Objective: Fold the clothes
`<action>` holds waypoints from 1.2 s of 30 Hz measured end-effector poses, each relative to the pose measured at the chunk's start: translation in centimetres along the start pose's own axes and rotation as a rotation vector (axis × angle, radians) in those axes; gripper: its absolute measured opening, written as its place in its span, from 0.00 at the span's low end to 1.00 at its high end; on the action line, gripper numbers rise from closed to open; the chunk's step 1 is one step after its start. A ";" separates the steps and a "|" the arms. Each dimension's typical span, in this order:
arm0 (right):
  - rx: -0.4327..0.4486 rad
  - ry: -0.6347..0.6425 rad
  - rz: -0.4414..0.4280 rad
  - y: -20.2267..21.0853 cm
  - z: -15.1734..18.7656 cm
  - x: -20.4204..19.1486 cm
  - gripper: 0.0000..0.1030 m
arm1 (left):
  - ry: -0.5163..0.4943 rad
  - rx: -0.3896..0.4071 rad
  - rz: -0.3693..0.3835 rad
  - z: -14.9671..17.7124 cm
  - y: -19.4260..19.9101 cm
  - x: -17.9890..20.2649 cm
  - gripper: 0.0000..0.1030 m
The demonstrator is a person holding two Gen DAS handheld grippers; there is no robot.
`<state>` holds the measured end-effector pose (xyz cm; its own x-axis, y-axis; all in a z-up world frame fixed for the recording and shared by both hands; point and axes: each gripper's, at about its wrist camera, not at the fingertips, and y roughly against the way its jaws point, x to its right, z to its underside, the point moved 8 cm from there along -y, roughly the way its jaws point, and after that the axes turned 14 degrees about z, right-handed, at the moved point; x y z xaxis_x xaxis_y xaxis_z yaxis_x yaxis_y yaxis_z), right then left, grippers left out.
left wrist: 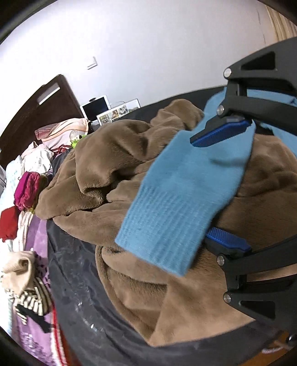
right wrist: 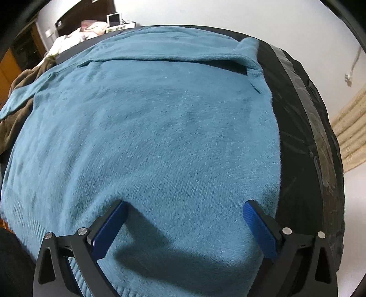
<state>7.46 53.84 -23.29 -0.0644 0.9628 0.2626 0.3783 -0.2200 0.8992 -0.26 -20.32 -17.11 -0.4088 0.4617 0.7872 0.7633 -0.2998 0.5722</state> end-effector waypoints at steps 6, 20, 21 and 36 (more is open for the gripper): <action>-0.022 -0.033 0.017 -0.1 -0.8 0.3 0.99 | 0.075 -0.007 0.023 -1.1 -1.4 -1.3 0.63; -0.021 -0.046 0.023 -0.2 -2.2 0.6 0.99 | -0.009 -0.005 0.067 -1.8 0.7 1.7 0.09; -0.018 -0.045 0.023 -0.2 -2.4 0.7 0.99 | -0.030 -0.002 0.063 -1.8 0.9 2.4 0.09; 0.064 -0.022 -0.003 0.0 -4.1 1.2 1.00 | -0.402 0.006 0.057 2.8 -1.5 19.1 0.09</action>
<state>3.57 54.36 -21.48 -0.0458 0.9666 0.2521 0.4366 -0.2076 0.8754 -7.77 -8.70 -3.62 -0.1389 0.7345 0.6643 0.7827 -0.3295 0.5280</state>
